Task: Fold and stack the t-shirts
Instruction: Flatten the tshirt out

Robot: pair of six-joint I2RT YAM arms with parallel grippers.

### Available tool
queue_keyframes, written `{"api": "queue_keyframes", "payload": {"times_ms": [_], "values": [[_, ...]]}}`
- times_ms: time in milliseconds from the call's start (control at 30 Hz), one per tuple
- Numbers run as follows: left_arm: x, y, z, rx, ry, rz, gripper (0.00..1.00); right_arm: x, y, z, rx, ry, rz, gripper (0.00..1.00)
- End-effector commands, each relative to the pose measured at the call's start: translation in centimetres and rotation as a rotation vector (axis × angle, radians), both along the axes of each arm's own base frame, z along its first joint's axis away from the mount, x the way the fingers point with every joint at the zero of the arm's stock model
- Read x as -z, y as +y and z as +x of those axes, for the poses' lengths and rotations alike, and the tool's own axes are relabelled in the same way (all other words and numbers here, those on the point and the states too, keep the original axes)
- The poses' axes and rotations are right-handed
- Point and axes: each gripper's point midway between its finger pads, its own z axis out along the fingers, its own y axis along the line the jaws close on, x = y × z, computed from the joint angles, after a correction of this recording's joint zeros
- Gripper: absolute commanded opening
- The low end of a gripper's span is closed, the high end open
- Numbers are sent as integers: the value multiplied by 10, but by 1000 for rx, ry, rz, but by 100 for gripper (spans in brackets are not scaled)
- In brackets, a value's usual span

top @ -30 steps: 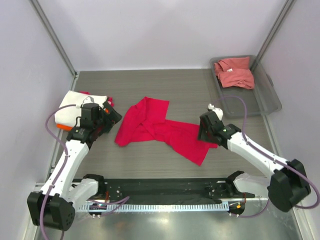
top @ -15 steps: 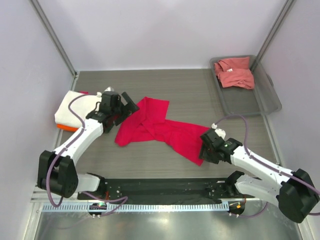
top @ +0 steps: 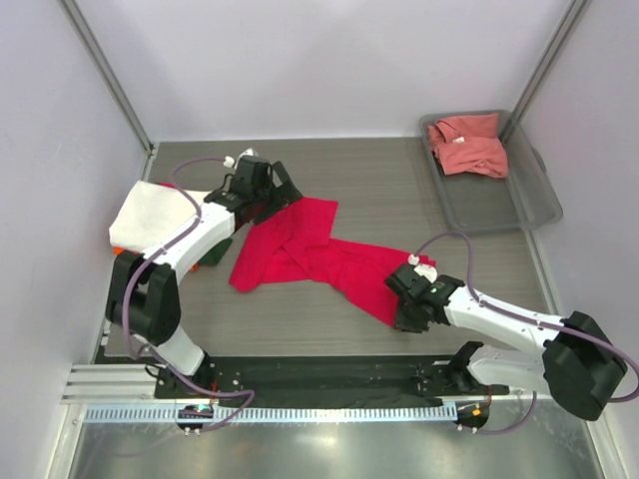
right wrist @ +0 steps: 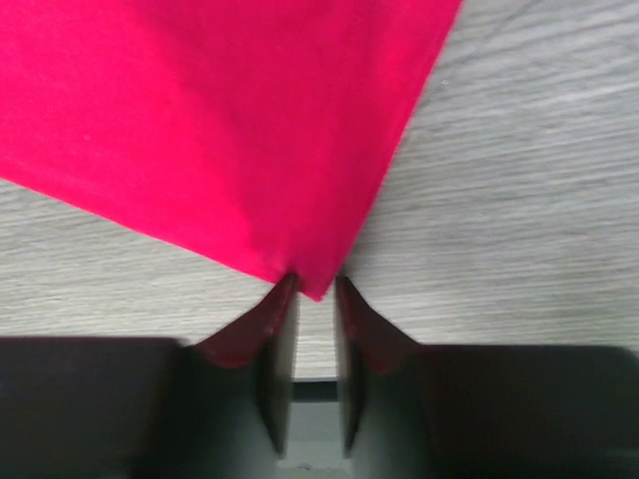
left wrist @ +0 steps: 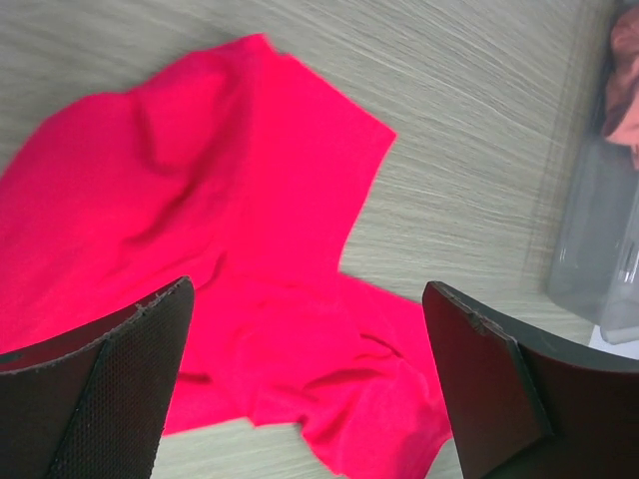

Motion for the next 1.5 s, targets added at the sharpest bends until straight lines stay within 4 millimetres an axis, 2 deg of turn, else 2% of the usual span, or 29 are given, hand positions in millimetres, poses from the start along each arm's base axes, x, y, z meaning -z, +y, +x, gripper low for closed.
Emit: {"api": "queue_keyframes", "payload": {"times_ms": [0,133,167,200,233,267,300,333,367,400,433,467,500,533,567,600,633,700,767,800,1100,1333,1400,1433,1467], "values": [[-19,-23,17,68,-50,20,97,7,10,7,9,-12,24,24],[-11,-51,23,140,-27,100,92,5,9,12,8,-38,13,1],[-9,-56,26,151,-24,124,91,-2,9,14,15,-62,26,1],[8,-58,26,170,16,172,91,-6,8,18,20,-85,27,1],[-2,-69,33,180,-11,188,89,-12,9,22,25,-110,35,1],[1,-73,36,185,-7,209,89,-20,7,23,31,-137,43,1],[22,-77,33,208,42,263,88,-27,4,26,45,-161,39,1],[9,-83,45,199,8,277,86,-33,-1,30,61,-200,29,1],[14,-85,47,206,19,299,84,-36,-7,30,70,-211,10,1],[39,-88,46,231,79,347,80,-42,-8,31,77,-238,24,1],[43,-90,50,236,89,364,78,-44,-10,32,81,-250,24,1],[33,-98,62,237,63,362,77,-44,-10,31,81,-254,31,1],[40,-97,61,244,94,389,75,-46,-11,30,79,-260,42,1],[66,-99,64,254,137,429,71,-46,-9,29,75,-257,54,1],[52,-102,78,231,99,432,70,-46,-9,28,73,-258,58,1],[58,-101,78,235,119,454,67,-44,-10,27,74,-255,59,1],[79,-102,81,243,150,479,66,-46,-10,26,74,-260,66,1],[77,-109,90,242,132,487,64,-43,-10,23,71,-252,71,1],[93,-113,92,247,141,519,62,-45,-9,23,70,-262,91,1],[91,-117,95,247,122,521,60,-44,-10,22,68,-262,93,1],[120,-131,100,268,127,502,56,-45,-10,17,59,-275,126,1],[124,-135,100,273,112,552,58,-44,-10,16,52,-276,133,1],[126,-135,100,273,122,558,52,-44,-10,16,53,-279,138,1],[136,-134,98,278,142,570,49,-44,-9,15,50,-279,142,1],[136,-134,97,283,150,569,47,-44,-9,15,51,-278,142,1]]}}
